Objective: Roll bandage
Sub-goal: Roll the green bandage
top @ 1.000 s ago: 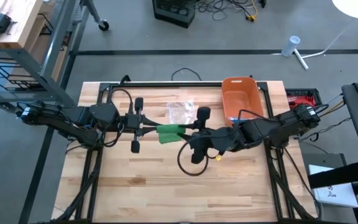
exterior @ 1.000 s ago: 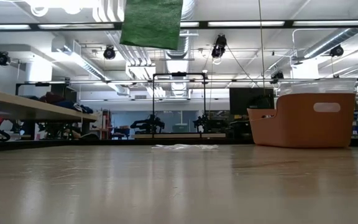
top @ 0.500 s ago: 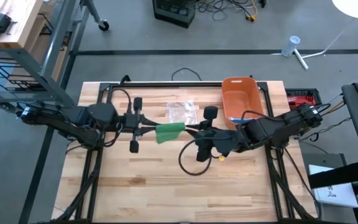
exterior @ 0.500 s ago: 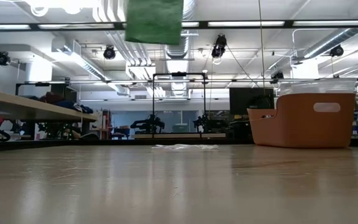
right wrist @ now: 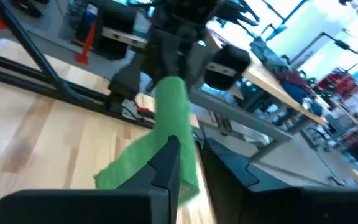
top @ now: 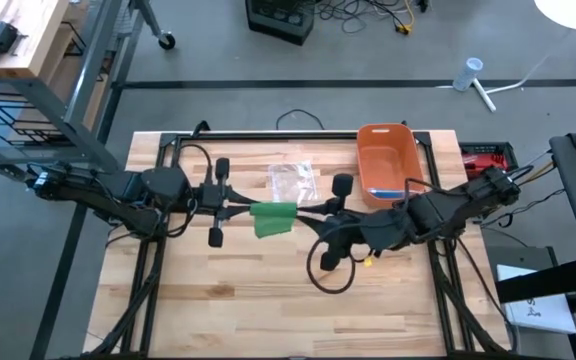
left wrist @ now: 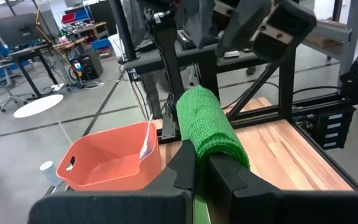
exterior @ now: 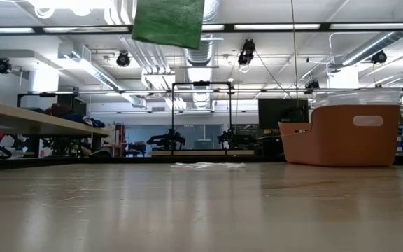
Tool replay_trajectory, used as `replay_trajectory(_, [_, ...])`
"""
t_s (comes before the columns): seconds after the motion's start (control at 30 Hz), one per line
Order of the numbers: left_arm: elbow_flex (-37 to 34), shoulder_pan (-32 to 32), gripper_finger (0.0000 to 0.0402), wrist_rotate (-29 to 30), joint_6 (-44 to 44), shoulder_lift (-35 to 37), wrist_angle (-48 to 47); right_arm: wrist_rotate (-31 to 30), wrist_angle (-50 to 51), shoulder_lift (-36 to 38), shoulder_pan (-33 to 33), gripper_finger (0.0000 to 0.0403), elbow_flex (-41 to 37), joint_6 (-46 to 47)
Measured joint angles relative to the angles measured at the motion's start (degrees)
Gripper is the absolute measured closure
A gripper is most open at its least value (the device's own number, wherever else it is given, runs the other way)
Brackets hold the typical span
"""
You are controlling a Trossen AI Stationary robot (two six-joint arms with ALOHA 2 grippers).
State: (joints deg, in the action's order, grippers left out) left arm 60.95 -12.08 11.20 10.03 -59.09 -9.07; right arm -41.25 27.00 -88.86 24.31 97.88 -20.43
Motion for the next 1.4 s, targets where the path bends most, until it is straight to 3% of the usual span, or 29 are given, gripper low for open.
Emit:
replay_trajectory(0.17, [0.00, 0.02, 0.0398, 0.04, 0.08, 0.00, 1.15, 2.37, -2.09, -2.08, -2.10, 0.0344, -0.73, -0.54])
replay_trajectory(0.43, [-0.02, -0.94, 0.0397, 0.23, 0.01, 0.00, 0.91, 2.36, 0.64, -2.99, -3.30, 0.0398, -0.70, 1.13])
replay_trajectory(0.93, [-0.02, -1.18, 0.0397, 0.35, -0.01, 0.11, 1.41, -2.99, 5.90, -2.58, -2.45, 0.0403, -0.35, 1.36])
replay_trajectory(1.17, [0.13, -1.31, 0.0397, -0.22, 0.01, 0.07, 1.39, -1.71, 4.90, -2.38, 0.83, 0.0403, 4.23, -0.80])
replay_trajectory(1.4, [0.13, -1.29, 0.0397, -0.15, 0.40, 0.02, 2.64, 2.20, 2.45, -2.79, -0.06, 0.0403, 3.84, -1.07])
